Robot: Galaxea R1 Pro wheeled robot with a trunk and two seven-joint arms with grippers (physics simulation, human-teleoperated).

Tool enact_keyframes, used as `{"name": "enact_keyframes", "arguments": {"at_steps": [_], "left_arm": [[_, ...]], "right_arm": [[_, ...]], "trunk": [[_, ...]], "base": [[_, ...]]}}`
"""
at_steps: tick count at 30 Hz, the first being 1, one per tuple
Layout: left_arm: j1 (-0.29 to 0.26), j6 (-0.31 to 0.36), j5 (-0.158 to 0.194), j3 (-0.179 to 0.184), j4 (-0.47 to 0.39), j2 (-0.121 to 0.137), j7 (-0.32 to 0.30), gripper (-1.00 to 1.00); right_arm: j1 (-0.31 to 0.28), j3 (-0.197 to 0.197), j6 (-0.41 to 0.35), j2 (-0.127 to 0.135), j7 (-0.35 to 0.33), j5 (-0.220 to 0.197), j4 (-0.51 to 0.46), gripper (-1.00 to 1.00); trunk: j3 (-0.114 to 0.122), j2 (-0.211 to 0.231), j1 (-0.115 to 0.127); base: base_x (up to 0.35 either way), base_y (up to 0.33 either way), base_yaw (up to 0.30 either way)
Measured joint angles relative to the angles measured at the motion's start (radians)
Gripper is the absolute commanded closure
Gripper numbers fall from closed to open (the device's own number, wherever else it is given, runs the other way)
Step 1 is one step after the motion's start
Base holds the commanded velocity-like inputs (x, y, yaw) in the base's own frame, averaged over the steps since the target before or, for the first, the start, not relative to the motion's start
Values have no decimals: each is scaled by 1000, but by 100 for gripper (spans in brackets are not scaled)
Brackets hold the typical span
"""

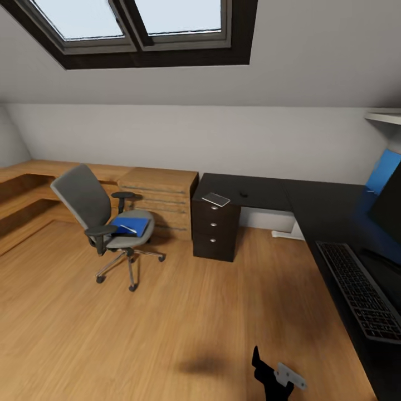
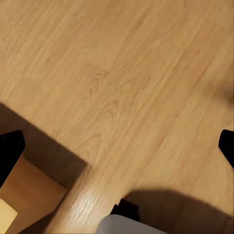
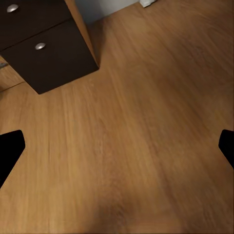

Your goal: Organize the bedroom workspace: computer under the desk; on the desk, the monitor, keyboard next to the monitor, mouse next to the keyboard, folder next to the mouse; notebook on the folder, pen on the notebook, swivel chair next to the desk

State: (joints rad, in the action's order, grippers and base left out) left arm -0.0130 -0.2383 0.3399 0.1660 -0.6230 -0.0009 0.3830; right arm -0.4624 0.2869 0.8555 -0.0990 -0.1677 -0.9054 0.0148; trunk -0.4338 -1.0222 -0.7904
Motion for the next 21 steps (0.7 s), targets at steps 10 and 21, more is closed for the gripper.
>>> {"name": "enact_keyframes", "arguments": {"at_steps": [10, 21], "left_arm": [[0, 1, 0, 1, 6, 0, 0, -100], [0, -1, 0, 1, 11, 0, 0, -100]], "right_arm": [[0, -1, -5, 7, 0, -1, 0, -100], [0, 0, -5, 12, 0, -1, 0, -100]], "trunk": [[0, 0, 0], [0, 0, 0]], "base": [[325, 0, 4], [325, 0, 0]]}}
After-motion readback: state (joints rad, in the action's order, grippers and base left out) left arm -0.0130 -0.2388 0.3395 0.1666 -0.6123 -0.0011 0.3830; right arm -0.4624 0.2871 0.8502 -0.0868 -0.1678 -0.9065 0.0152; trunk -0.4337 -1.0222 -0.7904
